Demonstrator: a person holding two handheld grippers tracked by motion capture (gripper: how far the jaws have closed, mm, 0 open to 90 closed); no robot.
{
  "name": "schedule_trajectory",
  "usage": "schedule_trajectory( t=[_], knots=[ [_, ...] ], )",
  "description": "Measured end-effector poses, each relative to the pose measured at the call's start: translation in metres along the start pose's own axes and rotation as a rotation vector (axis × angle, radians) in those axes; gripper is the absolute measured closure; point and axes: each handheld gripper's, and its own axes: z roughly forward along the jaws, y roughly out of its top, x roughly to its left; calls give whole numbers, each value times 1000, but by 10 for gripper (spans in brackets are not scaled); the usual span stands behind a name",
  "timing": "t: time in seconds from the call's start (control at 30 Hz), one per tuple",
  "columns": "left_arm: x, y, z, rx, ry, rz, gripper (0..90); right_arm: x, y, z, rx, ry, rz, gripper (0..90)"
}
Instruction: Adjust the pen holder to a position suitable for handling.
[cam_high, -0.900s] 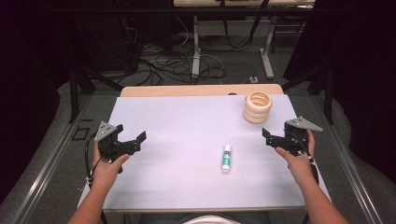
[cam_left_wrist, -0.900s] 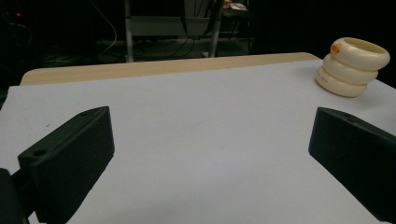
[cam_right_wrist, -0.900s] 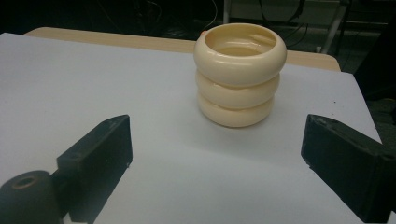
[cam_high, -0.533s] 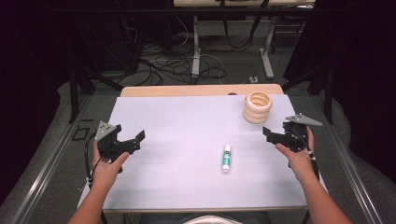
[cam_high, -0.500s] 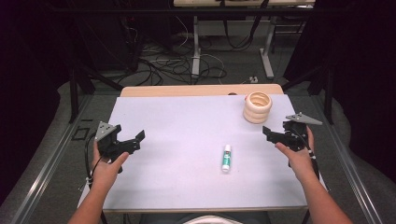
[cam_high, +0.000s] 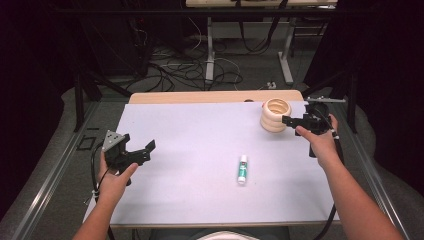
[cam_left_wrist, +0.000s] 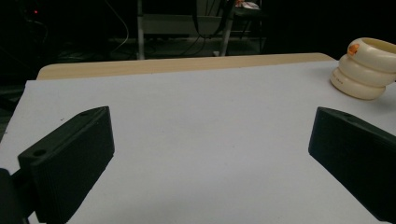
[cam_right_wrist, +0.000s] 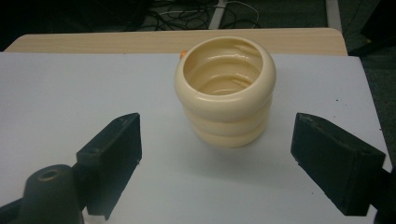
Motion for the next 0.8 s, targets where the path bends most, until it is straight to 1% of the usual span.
schedule_trajectory(
  t=[0.03, 0.07, 0.1, 0.13, 0.17, 0.23, 0.27, 0.3, 0.37, 0.43, 0.5, 0.53, 0.57, 0.6, 0.63, 0.7, 0.73, 0.8],
  knots=[
    [0, 0, 0, 2, 0, 0, 3, -1, 3, 2, 7, -2, 10, 166],
    [0, 0, 0, 4, 0, 3, 3, -1, 3, 2, 7, -2, 10, 166],
    [-1, 0, 0, 6, -2, 3, 3, -5, 10, 5, 16, -6, 26, 198],
    [-1, 0, 0, 6, -2, 3, 3, -5, 10, 5, 16, -6, 26, 198],
    [-1, 0, 0, 3, -2, 4, 3, -7, 16, 8, 26, -16, 59, 213],
    [-1, 0, 0, 7, -2, 4, 3, -10, 21, 11, 31, -23, 87, 234],
    [-2, 0, 0, 8, -4, 2, 3, -10, 21, 11, 31, -23, 87, 234],
    [-2, 0, 1, 9, -4, 4, 3, -14, 27, 14, 49, -42, 108, 288],
    [-2, -1, 1, 12, -4, 5, 3, -17, 32, 18, 61, -50, 137, 302],
    [-2, -1, 1, 12, -3, 5, 3, -20, 34, 19, 67, -54, 139, 312],
    [-1, -1, 1, 14, -3, 4, 3, -22, 37, 22, 71, -57, 163, 332],
    [-1, -1, 2, 13, -3, 4, 3, -23, 39, 24, 79, -60, 164, 337],
    [-1, -1, 2, 14, -2, 4, 3, -26, 41, 29, 72, -69, 173, 343],
    [-1, -1, 2, 14, -2, 5, 3, -26, 42, 30, 78, -80, 177, 348],
    [-2, -1, 2, 14, -2, 6, 3, -26, 42, 30, 78, -80, 177, 348],
    [-2, -1, 2, 15, -2, 8, 3, -29, 43, 35, 88, -96, 186, 352],
    [-2, -1, 2, 15, -2, 8, 3, -31, 43, 38, 86, -94, 193, 354],
    [-2, -2, 2, 19, -3, 5, 3, -33, 44, 46, 109, -100, 224, 354]
  ],
)
